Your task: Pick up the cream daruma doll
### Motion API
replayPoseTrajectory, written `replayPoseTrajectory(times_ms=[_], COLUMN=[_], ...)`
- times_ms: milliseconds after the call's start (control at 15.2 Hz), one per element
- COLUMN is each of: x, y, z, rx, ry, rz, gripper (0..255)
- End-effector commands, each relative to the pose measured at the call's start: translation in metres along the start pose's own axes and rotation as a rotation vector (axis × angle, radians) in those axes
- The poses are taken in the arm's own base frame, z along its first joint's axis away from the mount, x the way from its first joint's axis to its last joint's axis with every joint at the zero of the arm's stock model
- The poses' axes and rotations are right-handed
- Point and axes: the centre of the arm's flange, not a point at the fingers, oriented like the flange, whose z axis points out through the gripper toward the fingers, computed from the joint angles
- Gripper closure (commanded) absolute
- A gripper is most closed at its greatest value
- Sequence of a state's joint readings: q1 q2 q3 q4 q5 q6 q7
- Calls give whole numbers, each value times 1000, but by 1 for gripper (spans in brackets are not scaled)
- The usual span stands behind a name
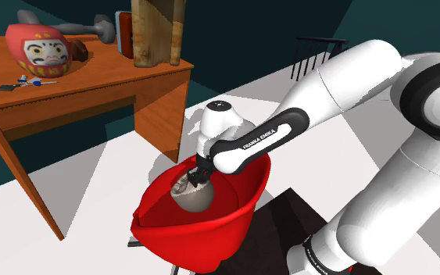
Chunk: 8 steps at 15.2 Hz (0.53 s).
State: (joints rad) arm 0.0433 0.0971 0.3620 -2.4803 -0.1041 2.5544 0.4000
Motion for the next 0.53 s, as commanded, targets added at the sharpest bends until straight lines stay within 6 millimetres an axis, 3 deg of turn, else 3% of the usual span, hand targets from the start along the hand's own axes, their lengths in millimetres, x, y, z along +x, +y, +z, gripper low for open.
replayPoseTrajectory(times_ms=[0, 198, 462], x=[-1, -1, -1], y=[-1, 0, 0], z=[1, 1, -20], rx=[0, 0, 0], ry=[-2, -2, -2], rz=[-1, -1, -1], gripper=[255, 255, 255])
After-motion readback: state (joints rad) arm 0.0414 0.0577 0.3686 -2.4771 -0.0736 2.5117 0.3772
